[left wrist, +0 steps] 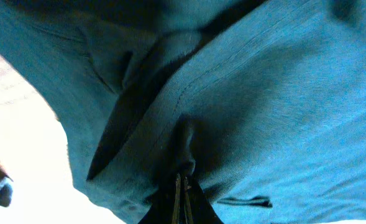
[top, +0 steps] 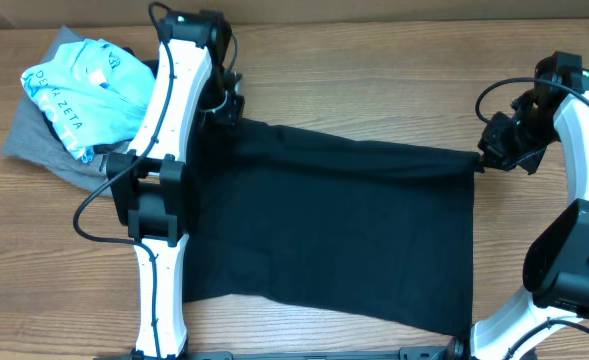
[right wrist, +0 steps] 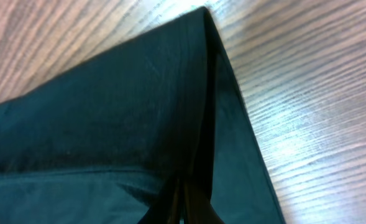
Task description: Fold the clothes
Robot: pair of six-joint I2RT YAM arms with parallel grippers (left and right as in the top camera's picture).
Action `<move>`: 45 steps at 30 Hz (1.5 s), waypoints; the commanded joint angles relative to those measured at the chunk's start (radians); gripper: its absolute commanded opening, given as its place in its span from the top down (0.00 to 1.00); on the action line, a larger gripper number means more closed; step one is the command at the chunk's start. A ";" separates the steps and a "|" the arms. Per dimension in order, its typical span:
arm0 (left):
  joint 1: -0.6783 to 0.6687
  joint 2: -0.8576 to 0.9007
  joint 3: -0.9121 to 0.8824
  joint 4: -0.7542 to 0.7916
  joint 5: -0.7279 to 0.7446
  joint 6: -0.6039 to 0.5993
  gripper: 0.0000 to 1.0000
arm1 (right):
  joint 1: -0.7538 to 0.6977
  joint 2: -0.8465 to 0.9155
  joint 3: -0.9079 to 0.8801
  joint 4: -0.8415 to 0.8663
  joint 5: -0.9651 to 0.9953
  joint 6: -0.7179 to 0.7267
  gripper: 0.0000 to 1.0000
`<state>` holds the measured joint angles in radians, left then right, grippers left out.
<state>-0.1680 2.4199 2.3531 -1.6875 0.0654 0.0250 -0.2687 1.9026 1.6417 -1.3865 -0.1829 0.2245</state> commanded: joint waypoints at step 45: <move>0.059 -0.274 -0.185 -0.003 -0.006 -0.040 0.43 | -0.076 -0.148 -0.163 0.030 -0.111 -0.058 0.61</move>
<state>-0.1356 2.2467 2.0846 -1.6855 0.0147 -0.0235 -0.3088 1.8885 1.4189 -1.3510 -0.1814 0.2077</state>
